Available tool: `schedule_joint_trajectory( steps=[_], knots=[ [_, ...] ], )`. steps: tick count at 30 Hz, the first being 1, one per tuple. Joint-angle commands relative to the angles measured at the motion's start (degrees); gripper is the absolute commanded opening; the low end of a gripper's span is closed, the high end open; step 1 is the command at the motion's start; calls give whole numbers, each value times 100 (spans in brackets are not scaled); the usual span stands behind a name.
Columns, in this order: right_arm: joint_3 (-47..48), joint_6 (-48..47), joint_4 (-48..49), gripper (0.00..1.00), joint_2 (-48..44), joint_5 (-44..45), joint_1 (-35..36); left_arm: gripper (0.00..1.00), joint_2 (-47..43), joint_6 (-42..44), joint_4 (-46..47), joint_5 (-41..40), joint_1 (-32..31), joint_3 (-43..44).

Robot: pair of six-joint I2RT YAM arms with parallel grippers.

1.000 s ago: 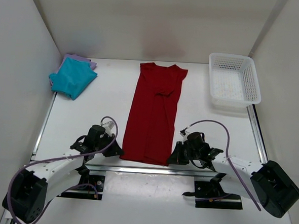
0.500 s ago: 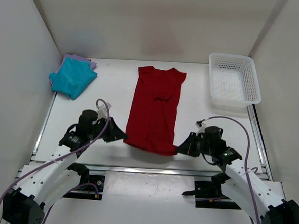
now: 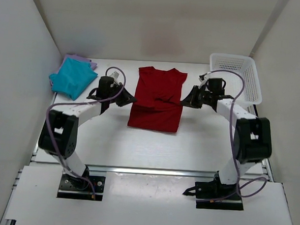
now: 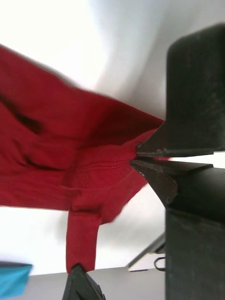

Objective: Fold and stack the t-shirts
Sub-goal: Fold the folded rectangular tshirt in 1/3 of the way

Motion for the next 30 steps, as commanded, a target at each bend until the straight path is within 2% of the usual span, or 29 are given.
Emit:
schedule_joint_trajectory(
  steps=[1, 5, 10, 12, 14, 17, 18, 20, 22, 24, 26, 28, 30],
  knots=[
    [876, -341, 44, 0, 816, -267, -168, 0, 731, -98, 360, -147, 181, 765],
    [1511, -332, 149, 0, 1687, -461, -291, 0, 1716, -256, 474, -112, 243, 1425],
    [2555, -420, -35, 0, 2531, -383, -379, 0, 2429, -660, 957, -59, 278, 1795],
    [2645, -315, 52, 0, 2717, -408, -396, 10, 2597, -853, 1377, 37, 339, 1839],
    [2645, -288, 132, 19, 2709, -400, -397, 31, 2711, -977, 1494, 186, 401, 1874],
    [2610, -472, -34, 34, 2429, -146, -406, 45, 2398, -1092, 1661, 109, 524, 1560],
    [2592, -516, -218, 37, 2227, 108, -397, 48, 2143, -1083, 1678, -58, 550, 1367],
    [2427, -613, -325, 37, 1876, 529, -335, 43, 1678, -952, 1749, -295, 498, 1033],
    [2014, -570, -185, 30, 1436, 839, -152, 37, 1219, -759, 1609, -612, 201, 751],
    [1382, -596, 113, 11, 1049, 1032, 129, 33, 728, -627, 1582, -867, -132, 225],
    [986, -648, 237, 0, 908, 928, 401, 33, 542, -608, 1801, -921, -493, -257],
    [537, -622, 534, 1, 968, 779, 622, 32, 611, -626, 2116, -764, -749, -794],
    [-103, -448, 920, 0, 977, 682, 781, 29, 821, -643, 2232, -605, -733, -1094]
  ],
)
